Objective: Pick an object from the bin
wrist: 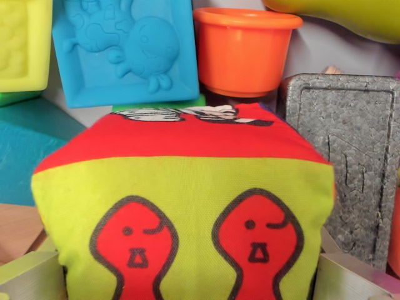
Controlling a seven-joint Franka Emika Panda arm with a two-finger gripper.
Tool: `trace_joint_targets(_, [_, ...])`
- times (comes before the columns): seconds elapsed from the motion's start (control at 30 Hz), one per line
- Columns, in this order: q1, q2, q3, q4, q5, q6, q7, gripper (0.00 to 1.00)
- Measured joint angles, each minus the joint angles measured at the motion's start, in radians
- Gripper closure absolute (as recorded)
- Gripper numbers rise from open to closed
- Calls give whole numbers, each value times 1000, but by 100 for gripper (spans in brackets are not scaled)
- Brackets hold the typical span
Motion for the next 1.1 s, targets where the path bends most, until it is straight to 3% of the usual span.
trace_joint_targets(0.6, [0,-3,0,0,0,-3,0,100])
trace_joint_targets(1.1, [0,-71,1,-1,3,-67,0,100])
